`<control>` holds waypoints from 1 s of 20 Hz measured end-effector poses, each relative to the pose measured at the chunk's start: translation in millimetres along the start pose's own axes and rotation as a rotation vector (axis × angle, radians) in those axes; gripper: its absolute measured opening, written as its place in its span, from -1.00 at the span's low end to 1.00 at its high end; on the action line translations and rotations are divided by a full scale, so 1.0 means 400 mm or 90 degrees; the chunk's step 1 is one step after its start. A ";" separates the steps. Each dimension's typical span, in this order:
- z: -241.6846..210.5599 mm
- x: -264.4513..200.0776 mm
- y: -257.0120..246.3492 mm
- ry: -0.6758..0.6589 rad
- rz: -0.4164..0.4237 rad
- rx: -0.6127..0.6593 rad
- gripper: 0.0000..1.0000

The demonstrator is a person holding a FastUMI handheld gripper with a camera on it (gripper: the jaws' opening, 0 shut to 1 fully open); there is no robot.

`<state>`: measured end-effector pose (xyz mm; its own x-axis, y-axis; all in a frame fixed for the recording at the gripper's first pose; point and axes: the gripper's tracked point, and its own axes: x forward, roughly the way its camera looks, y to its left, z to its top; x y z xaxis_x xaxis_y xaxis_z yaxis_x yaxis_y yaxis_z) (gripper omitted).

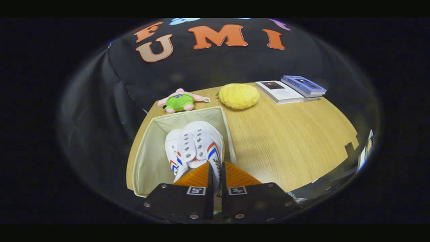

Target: Open the storage box then place both shoes into the box .Put the left shoe in first, then the right shoe, with the right side of both shoes facing outward in a uniform manner.

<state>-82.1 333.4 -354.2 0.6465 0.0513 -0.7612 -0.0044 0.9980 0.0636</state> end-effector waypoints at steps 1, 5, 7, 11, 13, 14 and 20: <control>0.027 -0.015 0.010 -0.022 0.015 -0.001 -0.39; 0.117 -0.057 0.000 -0.085 0.036 -0.022 0.79; 0.153 -0.077 -0.032 -0.109 0.035 -0.022 0.98; 0.230 -0.130 -0.135 -0.151 0.022 -0.018 0.98; 0.289 -0.160 -0.230 -0.191 -0.020 -0.035 0.98; 0.316 -0.176 -0.271 -0.210 -0.037 -0.041 0.97; 0.459 -0.269 -0.494 -0.281 -0.073 -0.012 0.97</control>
<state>-10.9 123.8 -166.3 0.9071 -0.0769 -0.4139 0.0751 0.9970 -0.0207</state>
